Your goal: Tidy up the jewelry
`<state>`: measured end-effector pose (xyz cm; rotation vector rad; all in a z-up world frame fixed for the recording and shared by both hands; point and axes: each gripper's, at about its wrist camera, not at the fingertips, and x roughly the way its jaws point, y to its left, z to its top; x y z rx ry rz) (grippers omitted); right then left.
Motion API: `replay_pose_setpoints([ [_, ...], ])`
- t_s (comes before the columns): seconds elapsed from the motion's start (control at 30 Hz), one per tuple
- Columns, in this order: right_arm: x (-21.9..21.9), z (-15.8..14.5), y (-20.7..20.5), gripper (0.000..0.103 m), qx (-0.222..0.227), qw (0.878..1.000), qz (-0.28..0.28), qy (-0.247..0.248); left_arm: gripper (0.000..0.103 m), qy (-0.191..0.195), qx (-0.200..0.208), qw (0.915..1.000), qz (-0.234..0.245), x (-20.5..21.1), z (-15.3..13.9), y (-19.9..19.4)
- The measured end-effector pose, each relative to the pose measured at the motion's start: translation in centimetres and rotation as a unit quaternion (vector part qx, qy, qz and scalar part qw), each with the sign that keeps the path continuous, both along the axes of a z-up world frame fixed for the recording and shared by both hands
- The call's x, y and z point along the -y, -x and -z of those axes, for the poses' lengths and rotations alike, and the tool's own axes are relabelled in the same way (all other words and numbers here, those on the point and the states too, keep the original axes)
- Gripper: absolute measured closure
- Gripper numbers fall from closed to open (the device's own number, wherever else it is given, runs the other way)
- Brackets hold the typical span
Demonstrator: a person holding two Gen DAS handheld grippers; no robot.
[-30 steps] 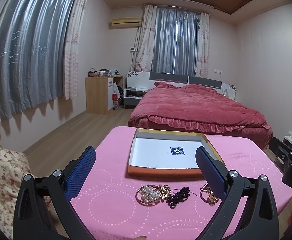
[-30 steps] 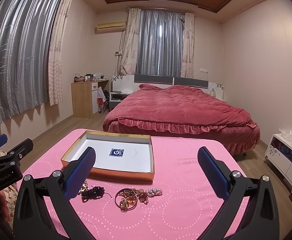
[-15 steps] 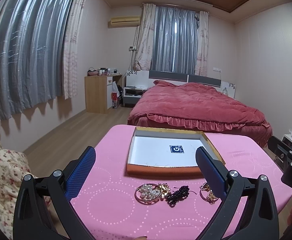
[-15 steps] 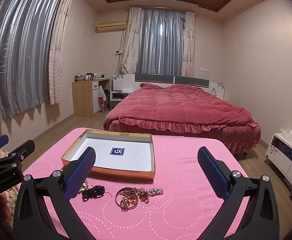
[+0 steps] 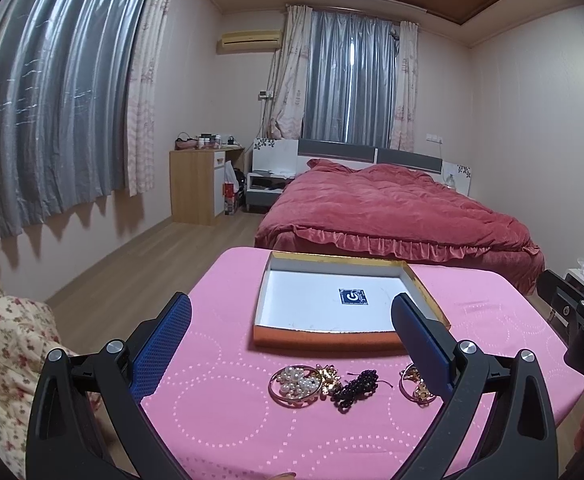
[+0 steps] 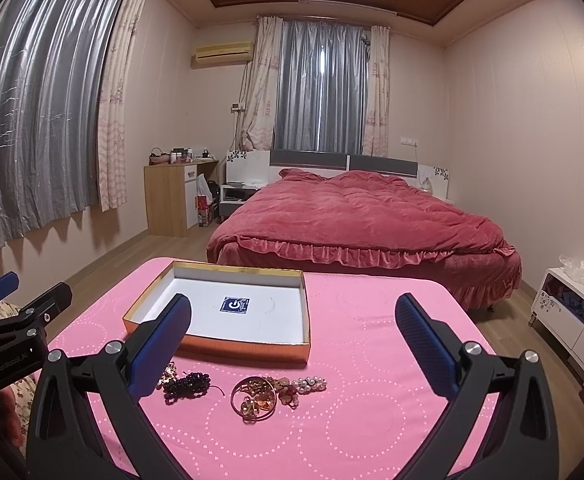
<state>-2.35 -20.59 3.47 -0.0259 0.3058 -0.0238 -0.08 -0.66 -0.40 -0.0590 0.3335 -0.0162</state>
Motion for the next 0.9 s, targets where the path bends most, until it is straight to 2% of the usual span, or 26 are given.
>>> replay_pose_setpoints([
  [0.9, 0.2, 1.9, -1.5, 0.103, -0.025, 1.0, 0.004, 0.0, 0.006, 0.003, -0.028, 0.9996, -0.01, -0.1, 1.8, -0.8],
])
